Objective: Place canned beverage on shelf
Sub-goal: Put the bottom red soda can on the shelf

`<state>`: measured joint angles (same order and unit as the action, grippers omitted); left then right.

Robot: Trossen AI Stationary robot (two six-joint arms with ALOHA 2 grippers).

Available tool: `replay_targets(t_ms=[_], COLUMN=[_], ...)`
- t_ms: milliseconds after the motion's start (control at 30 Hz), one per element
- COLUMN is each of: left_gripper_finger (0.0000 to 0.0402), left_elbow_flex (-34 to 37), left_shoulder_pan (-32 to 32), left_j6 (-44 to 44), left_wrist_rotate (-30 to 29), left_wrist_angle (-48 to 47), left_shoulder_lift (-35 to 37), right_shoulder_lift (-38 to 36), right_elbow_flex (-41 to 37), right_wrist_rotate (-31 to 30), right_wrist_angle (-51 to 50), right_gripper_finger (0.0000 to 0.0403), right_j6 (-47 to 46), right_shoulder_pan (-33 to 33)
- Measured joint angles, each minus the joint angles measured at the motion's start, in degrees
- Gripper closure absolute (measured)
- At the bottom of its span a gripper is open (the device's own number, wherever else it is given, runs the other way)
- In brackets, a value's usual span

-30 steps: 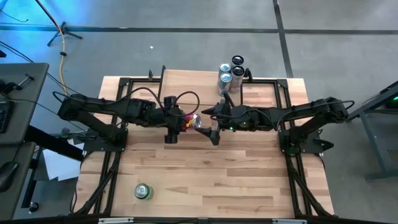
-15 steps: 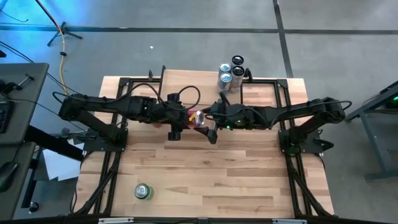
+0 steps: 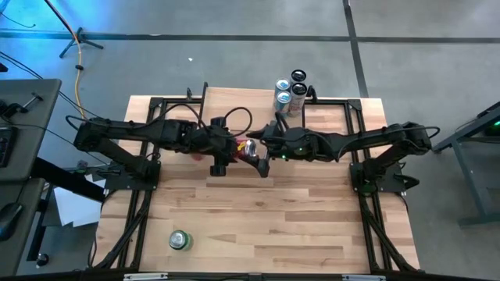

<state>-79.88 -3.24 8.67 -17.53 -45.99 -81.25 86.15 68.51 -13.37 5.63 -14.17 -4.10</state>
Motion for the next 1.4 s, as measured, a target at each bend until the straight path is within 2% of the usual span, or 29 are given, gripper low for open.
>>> replay_targets(t_ms=[367,667,833,1200,1400], left_gripper_finger=[0.0159,0.0159,0.0153,0.0108,0.0096], left_elbow_flex=[0.00,0.11,0.11,-0.08,-0.15], left_shoulder_pan=[1.09,1.09,1.09,1.07,1.07], left_j6=[1.00,1.03,0.87,1.40,1.37], left_wrist_rotate=[0.72,2.02,1.98,1.94,1.49], left_wrist_angle=[1.42,2.61,2.34,0.32,-4.24], left_shoulder_lift=[-0.52,-1.87,-1.97,-1.49,0.06], right_shoulder_lift=[0.73,1.76,1.86,1.45,0.48], right_elbow_flex=[0.00,0.00,0.00,0.00,-0.04], right_wrist_rotate=[0.23,-0.29,-0.15,-1.63,-2.71], right_wrist_angle=[-0.09,-0.06,-0.27,-1.41,-7.02], right_gripper_finger=[0.0019,0.0111,0.0113,0.0113,0.0113], right_j6=[0.54,-1.25,-1.32,-1.01,-0.79], right_shoulder_pan=[0.00,0.00,0.00,-0.02,-0.02])
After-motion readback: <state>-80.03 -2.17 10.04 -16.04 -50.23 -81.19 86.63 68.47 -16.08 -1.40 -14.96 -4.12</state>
